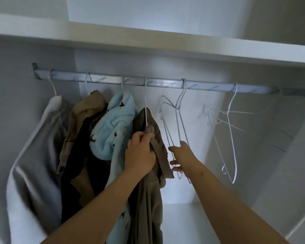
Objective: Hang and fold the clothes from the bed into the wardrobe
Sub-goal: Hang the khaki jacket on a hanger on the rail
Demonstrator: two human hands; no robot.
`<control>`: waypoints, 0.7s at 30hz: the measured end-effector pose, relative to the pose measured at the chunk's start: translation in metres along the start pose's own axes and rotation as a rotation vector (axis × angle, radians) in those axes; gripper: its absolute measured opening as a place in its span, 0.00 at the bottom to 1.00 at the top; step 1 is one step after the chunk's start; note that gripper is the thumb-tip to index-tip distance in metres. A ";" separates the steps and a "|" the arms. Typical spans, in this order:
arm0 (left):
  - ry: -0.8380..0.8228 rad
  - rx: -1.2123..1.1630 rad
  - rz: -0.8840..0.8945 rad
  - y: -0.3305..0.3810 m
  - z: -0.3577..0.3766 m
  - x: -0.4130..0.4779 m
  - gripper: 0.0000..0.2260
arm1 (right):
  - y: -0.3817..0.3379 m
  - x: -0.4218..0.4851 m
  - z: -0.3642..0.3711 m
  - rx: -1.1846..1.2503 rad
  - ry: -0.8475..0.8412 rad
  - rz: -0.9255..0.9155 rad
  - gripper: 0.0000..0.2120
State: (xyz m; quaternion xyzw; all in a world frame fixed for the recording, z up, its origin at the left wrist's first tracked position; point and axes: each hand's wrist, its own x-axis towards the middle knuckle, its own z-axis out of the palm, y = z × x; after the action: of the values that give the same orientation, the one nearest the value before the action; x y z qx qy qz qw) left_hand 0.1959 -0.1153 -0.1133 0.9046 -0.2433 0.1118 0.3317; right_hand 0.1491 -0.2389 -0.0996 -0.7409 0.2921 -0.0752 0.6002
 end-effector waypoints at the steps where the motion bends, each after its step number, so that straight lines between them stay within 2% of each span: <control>1: 0.000 0.013 -0.006 0.000 0.000 -0.006 0.22 | 0.003 -0.004 -0.002 -0.007 -0.002 0.012 0.30; 4: 0.041 0.157 -0.030 0.002 0.000 -0.026 0.22 | 0.017 -0.017 -0.007 -0.007 -0.014 0.016 0.29; 7: 0.150 0.316 0.020 0.011 0.003 -0.047 0.19 | 0.030 -0.034 -0.013 0.026 -0.031 0.016 0.25; 10: 0.164 0.226 0.068 0.025 0.010 -0.070 0.14 | 0.043 -0.058 -0.022 0.054 -0.064 0.006 0.20; 13: 0.034 0.040 0.022 0.041 0.024 -0.096 0.11 | 0.062 -0.086 -0.035 0.109 -0.048 0.016 0.14; 18: -0.267 -0.346 -0.206 0.056 0.061 -0.152 0.06 | 0.116 -0.132 -0.065 0.207 0.012 0.093 0.03; 21: -0.396 -0.420 -0.251 0.067 0.084 -0.184 0.07 | 0.153 -0.154 -0.079 0.246 0.081 0.172 0.02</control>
State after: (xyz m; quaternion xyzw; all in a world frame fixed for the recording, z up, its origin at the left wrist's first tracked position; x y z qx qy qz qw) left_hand 0.0073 -0.1473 -0.2068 0.8435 -0.2072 -0.1609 0.4686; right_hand -0.0661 -0.2416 -0.1846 -0.6303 0.3668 -0.0884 0.6785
